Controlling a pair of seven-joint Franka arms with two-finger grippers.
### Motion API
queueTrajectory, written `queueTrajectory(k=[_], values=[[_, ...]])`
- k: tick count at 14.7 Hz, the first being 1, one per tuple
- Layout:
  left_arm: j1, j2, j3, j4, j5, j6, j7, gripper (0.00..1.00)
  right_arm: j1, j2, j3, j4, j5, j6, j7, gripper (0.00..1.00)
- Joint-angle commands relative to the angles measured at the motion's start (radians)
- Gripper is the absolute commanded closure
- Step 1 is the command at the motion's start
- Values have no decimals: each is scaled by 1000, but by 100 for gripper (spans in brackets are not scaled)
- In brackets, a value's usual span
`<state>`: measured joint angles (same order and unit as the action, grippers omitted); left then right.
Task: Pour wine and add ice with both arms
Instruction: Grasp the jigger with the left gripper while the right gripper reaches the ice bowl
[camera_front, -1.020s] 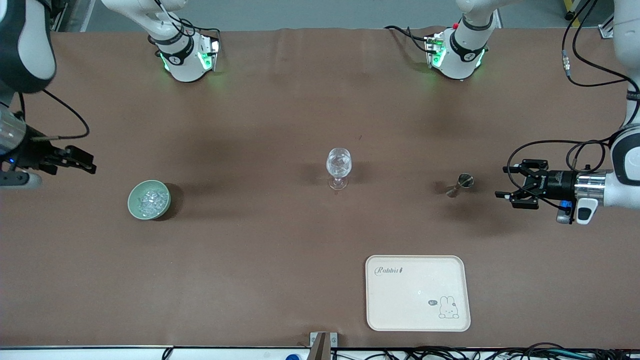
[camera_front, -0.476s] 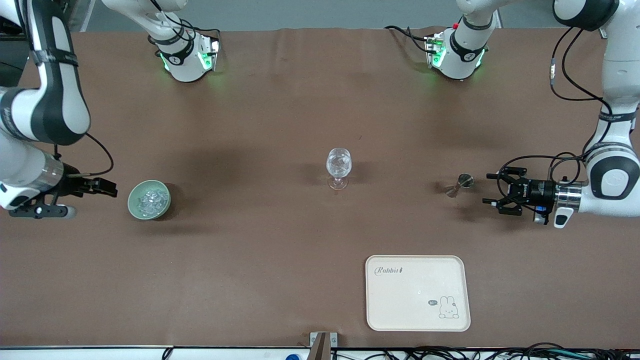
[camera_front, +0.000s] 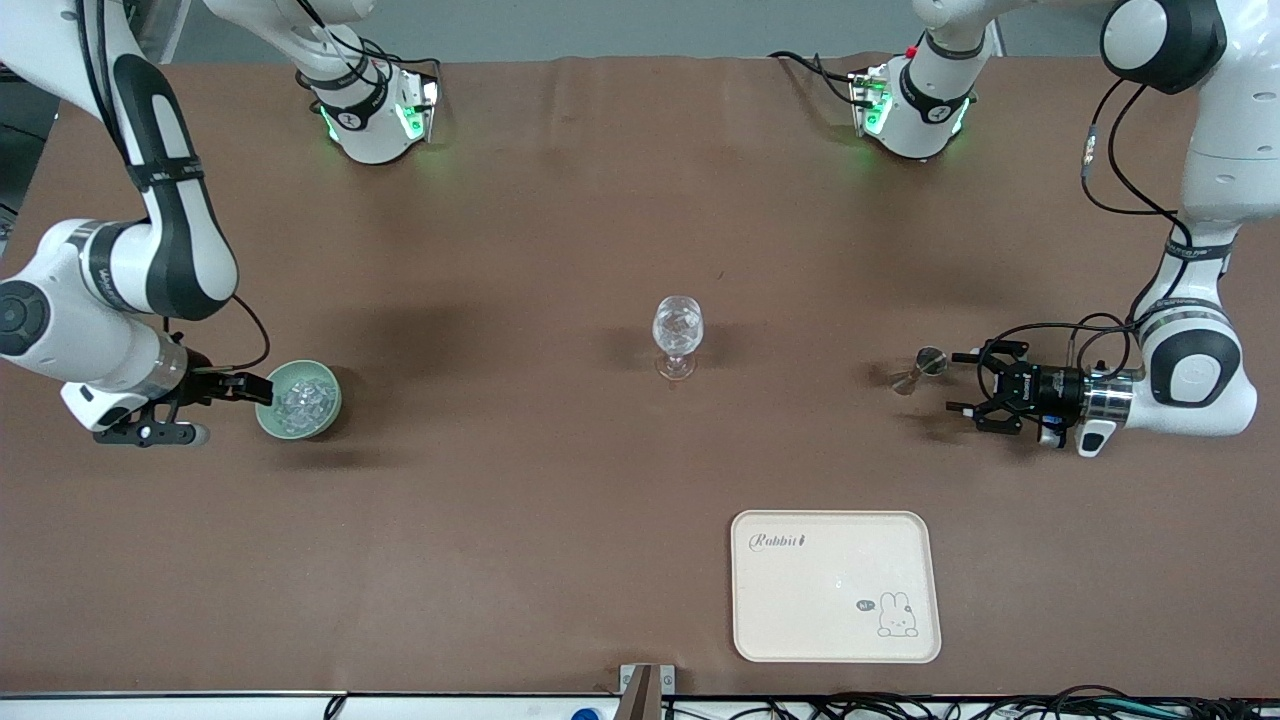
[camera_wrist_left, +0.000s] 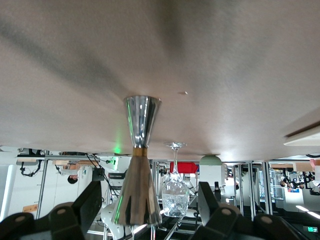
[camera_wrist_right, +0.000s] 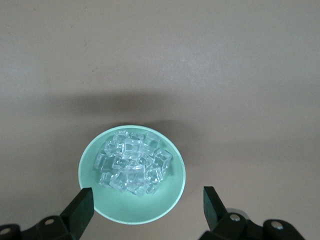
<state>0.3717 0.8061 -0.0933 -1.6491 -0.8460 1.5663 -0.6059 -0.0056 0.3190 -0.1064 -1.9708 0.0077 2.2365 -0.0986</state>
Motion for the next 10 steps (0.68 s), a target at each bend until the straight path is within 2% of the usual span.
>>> queueTrajectory(k=[1, 6, 10], values=[[7, 33, -6, 12, -21, -3, 27, 16, -7, -12, 7, -80, 11, 83, -4, 8], [-5, 56, -8, 8, -21, -3, 61, 19, -1, 35, 10, -95, 14, 115, 3, 18], [-8, 70, -13, 9, -21, -3, 61, 26, 15, 61, 13, -95, 14, 143, 34, 22]])
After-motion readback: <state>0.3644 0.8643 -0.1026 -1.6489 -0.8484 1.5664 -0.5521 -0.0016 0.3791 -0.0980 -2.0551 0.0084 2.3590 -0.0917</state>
